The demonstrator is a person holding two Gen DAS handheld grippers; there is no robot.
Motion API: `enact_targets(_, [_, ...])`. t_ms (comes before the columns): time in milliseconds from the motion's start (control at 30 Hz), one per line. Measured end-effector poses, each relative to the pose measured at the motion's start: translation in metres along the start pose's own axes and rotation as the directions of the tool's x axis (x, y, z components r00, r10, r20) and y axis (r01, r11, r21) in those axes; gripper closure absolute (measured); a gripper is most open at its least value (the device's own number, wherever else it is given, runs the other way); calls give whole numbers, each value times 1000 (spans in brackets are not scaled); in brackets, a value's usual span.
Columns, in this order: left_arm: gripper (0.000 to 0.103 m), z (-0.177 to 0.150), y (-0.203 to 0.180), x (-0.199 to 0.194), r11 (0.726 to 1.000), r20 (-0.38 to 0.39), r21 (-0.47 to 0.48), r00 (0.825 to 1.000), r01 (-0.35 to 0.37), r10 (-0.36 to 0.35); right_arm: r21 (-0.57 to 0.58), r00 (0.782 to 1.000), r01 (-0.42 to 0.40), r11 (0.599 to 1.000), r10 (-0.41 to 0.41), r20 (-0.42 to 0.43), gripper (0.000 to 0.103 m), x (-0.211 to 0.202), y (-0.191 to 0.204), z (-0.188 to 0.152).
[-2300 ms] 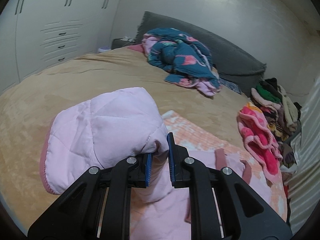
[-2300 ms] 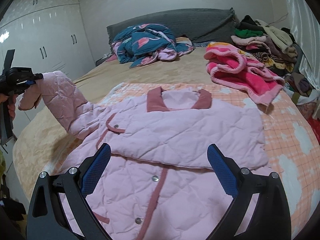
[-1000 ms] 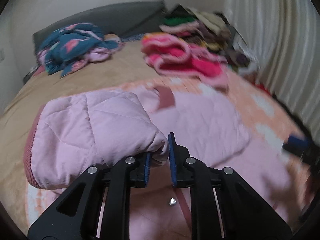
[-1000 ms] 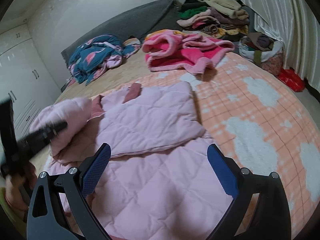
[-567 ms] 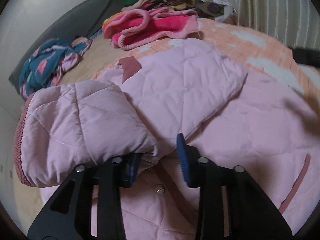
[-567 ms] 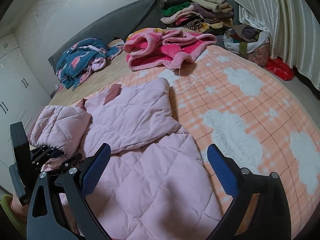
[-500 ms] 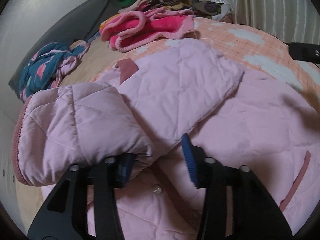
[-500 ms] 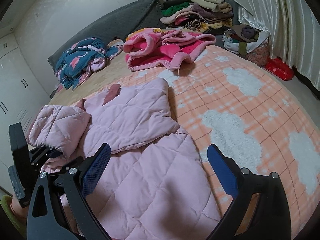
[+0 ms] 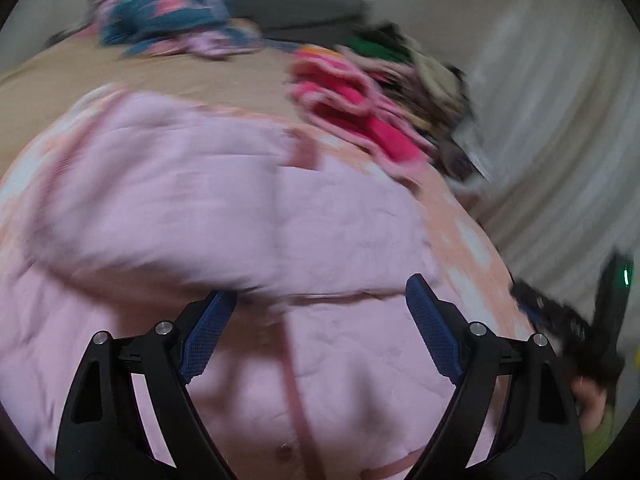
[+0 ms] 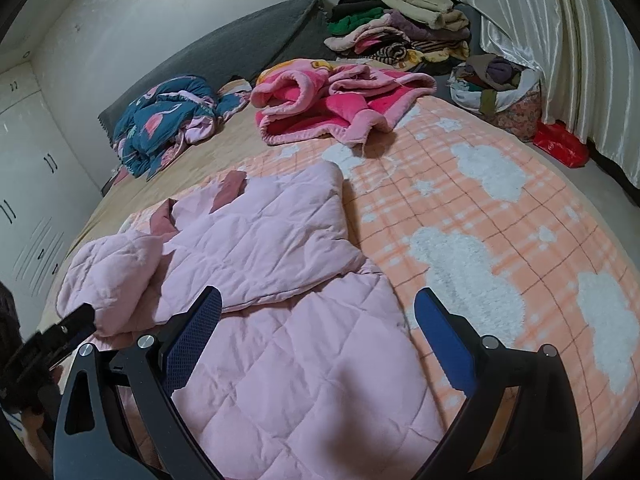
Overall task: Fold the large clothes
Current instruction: 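Lower the sleeve onto the jacket front and open the left tool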
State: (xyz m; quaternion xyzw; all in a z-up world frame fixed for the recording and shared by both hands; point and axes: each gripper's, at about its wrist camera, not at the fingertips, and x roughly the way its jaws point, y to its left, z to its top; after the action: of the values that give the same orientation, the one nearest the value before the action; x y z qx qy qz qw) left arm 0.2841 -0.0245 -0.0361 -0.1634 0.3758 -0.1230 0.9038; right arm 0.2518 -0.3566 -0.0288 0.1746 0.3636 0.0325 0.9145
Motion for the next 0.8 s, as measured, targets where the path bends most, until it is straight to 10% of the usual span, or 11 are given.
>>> enact_targets(100, [24, 2, 17, -19, 993, 49, -74, 994, -90, 94, -7, 1000, -9, 1000, 9, -2, 6, 2, 8, 0])
enact_targets(300, [33, 17, 47, -28, 978, 56, -204, 997, -45, 57, -37, 1000, -31, 999, 31, 1, 6, 1, 26, 1])
enact_targets(467, [89, 27, 51, -25, 975, 61, -220, 997, -33, 48, -62, 999, -36, 997, 35, -7, 6, 1, 34, -2])
enact_targets(800, [91, 49, -3, -20, 998, 35, -51, 999, 30, -28, -80, 998, -54, 995, 50, -48, 6, 13, 41, -11])
